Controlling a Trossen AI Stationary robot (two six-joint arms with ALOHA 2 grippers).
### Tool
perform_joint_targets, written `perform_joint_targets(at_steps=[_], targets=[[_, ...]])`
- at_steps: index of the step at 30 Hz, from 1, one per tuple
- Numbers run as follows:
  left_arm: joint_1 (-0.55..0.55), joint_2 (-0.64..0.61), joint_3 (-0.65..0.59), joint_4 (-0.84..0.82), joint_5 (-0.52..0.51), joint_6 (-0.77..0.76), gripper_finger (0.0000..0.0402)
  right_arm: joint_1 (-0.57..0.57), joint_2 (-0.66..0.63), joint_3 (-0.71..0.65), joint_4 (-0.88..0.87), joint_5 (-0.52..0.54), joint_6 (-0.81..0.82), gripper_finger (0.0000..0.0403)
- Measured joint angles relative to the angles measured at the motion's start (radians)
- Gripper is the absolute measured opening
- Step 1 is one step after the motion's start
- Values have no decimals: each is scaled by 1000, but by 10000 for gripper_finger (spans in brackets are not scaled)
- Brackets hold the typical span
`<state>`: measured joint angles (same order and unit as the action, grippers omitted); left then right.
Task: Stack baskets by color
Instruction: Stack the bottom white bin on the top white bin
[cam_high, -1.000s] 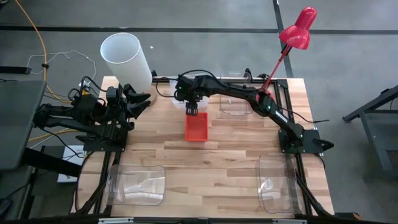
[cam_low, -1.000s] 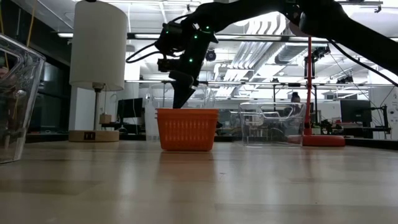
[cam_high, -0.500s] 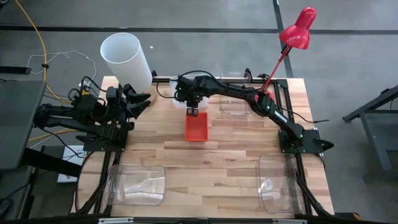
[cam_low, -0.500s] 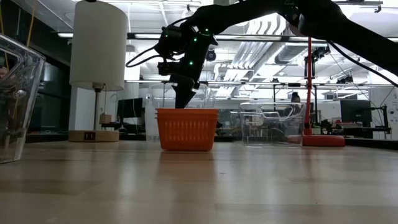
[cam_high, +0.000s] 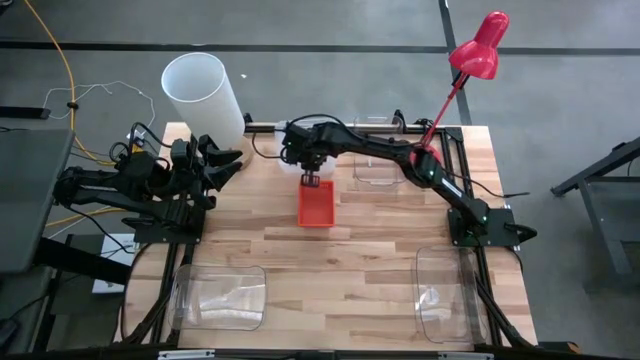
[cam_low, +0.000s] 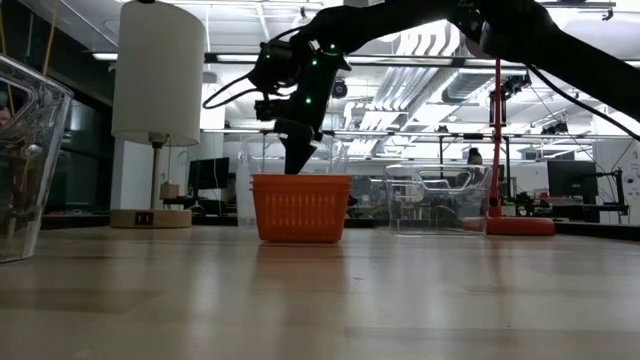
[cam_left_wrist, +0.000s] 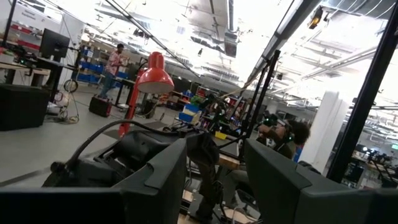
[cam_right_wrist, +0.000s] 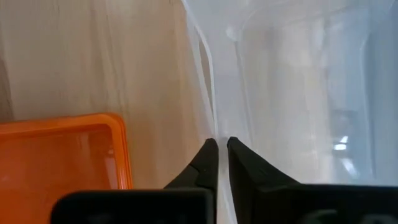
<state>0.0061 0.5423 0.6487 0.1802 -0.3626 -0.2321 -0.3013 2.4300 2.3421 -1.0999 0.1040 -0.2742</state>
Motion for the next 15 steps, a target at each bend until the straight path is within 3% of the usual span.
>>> perform_joint_targets(at_steps=[15], targets=[[0, 0, 0, -3, 0, 0, 149, -6, -69, -1, -6, -77, 7, 0]])
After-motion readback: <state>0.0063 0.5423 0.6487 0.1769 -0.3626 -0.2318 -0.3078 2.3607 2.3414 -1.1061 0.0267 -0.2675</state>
